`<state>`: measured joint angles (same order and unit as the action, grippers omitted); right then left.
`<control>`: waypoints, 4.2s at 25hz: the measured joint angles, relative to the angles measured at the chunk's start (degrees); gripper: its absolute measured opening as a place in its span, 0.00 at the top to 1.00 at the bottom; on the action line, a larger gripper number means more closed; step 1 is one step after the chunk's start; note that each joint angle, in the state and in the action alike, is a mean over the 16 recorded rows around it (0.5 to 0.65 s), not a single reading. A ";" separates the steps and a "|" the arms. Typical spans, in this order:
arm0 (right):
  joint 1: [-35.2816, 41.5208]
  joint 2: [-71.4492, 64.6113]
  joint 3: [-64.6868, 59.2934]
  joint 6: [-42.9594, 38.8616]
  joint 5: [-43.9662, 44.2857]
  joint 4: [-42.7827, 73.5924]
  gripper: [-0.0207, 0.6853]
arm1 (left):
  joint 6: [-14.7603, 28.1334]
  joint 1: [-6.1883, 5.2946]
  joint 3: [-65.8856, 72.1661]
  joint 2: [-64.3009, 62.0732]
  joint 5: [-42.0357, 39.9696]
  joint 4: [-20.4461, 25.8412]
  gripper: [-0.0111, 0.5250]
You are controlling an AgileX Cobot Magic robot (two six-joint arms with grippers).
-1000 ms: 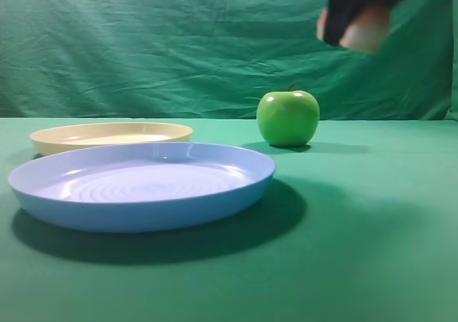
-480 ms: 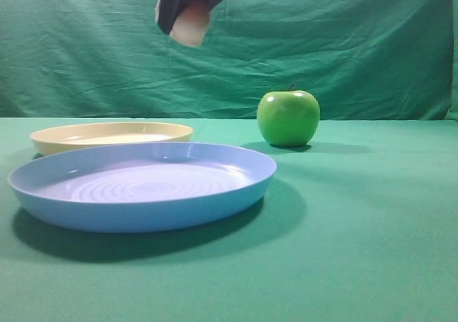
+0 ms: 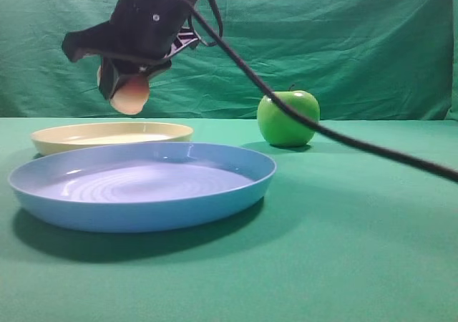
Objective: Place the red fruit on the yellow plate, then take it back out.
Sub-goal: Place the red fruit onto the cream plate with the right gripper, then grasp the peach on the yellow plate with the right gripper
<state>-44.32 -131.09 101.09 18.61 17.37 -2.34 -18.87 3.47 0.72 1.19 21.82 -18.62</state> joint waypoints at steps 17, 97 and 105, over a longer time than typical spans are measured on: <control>1.50 15.71 0.10 -2.58 24.35 0.47 0.47 | 0.00 0.00 0.00 0.00 0.00 0.00 0.98; 42.32 130.52 -97.12 -21.65 1.43 2.15 0.97 | -0.03 0.00 0.00 0.00 0.00 0.00 0.98; 42.43 131.73 -102.21 -21.69 0.49 0.93 0.97 | -0.09 0.00 0.00 0.00 0.00 0.00 0.98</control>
<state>-1.90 0.64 -1.12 -3.08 17.86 -1.40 -18.95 3.47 0.72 1.19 21.82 -18.62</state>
